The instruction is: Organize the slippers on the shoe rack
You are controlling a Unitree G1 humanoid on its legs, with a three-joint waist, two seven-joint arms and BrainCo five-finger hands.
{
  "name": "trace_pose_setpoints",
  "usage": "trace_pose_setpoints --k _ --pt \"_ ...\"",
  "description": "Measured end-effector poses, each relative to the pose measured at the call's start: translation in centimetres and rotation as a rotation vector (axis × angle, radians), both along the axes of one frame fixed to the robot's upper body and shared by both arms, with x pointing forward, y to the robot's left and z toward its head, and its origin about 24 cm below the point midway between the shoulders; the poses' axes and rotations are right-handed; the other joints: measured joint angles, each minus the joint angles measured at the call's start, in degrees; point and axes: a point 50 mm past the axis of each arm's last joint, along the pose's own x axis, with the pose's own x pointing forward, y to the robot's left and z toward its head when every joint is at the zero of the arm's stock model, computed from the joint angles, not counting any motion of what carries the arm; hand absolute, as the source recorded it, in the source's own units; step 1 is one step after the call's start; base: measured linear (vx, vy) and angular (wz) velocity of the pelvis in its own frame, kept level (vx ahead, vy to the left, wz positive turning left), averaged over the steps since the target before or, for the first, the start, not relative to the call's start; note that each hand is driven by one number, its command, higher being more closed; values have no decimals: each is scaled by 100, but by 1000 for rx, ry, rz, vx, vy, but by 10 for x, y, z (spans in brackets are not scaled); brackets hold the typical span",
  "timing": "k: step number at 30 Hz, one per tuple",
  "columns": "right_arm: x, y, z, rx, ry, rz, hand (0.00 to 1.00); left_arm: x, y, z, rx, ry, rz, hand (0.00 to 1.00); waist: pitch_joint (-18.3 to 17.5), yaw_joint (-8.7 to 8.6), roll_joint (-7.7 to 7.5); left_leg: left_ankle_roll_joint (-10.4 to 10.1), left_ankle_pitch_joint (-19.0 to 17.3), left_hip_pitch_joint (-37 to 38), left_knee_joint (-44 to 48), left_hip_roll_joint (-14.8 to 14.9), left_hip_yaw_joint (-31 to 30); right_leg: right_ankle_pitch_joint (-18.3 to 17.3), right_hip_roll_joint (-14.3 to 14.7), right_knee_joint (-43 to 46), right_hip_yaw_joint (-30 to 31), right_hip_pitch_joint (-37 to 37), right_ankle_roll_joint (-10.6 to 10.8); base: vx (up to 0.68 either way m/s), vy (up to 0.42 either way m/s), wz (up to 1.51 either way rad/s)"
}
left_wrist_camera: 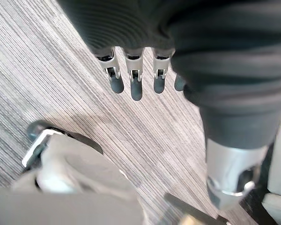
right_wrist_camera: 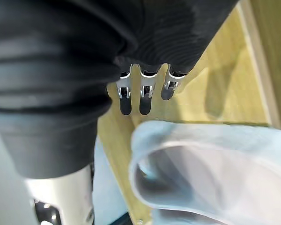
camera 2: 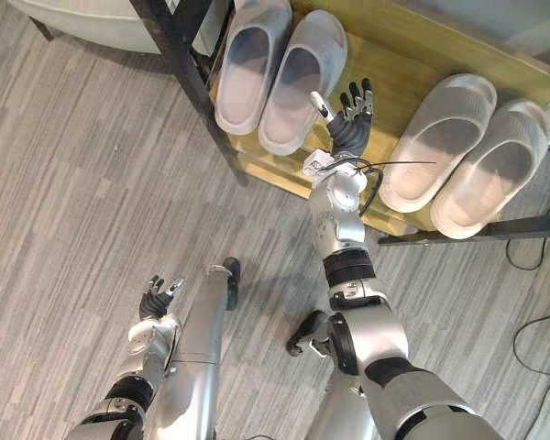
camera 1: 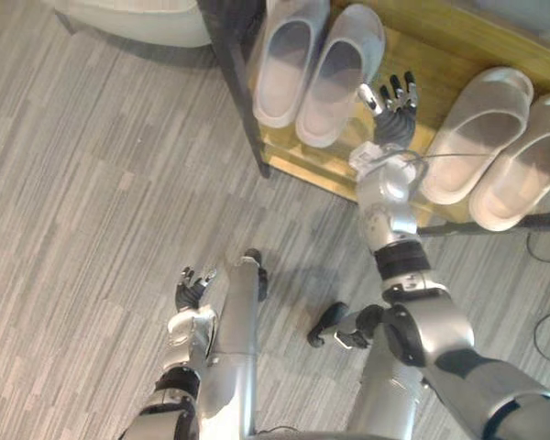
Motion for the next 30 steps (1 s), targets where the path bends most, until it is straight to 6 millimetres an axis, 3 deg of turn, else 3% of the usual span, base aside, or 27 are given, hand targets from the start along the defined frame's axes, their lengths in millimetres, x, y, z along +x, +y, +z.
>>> trace_pose_setpoints --k 7,12,18,22,26,27,30 --pt "-26 -21 -20 -25 -39 -49 0 2 -3 1 -20 -8 -10 0 10 -151 12 13 -7 243 -25 130 63 82 125 -121 51 199 -13 -30 16 -10" --pt "-59 -12 -50 -193 -62 8 0 -13 1 -11 -8 44 -19 0 3 -338 11 75 -50 1085 -388 305 252 185 304 -584 91 926 90 -22 21 -13" --pt "-106 -16 -126 -312 138 66 0 -38 -14 -32 47 136 -158 0 -24 -449 -5 80 55 2632 -1431 471 677 628 551 -1791 51 2299 140 21 45 -14" --pt "-138 -21 -175 -400 317 112 0 -65 -29 -52 102 245 -303 0 -359 -643 -128 57 262 3681 -2363 375 980 972 647 -2766 96 3169 304 116 61 -13" --pt "-163 -32 -246 -510 641 169 0 -87 -35 -68 149 346 -428 0 -629 -852 -201 58 603 4541 -3444 221 1164 1426 809 -3888 54 3925 425 132 44 -7" --pt "-173 -36 -269 -539 760 193 0 -93 -35 -71 161 366 -456 0 -671 -905 -218 69 761 4817 -3827 153 1246 1588 846 -4241 49 4139 453 110 40 -7" --pt "-207 -45 -312 -591 1005 245 0 -103 -29 -75 182 397 -475 0 -706 -951 -164 87 1090 5446 -4679 10 1375 1929 948 -5022 46 4655 535 127 27 -7"
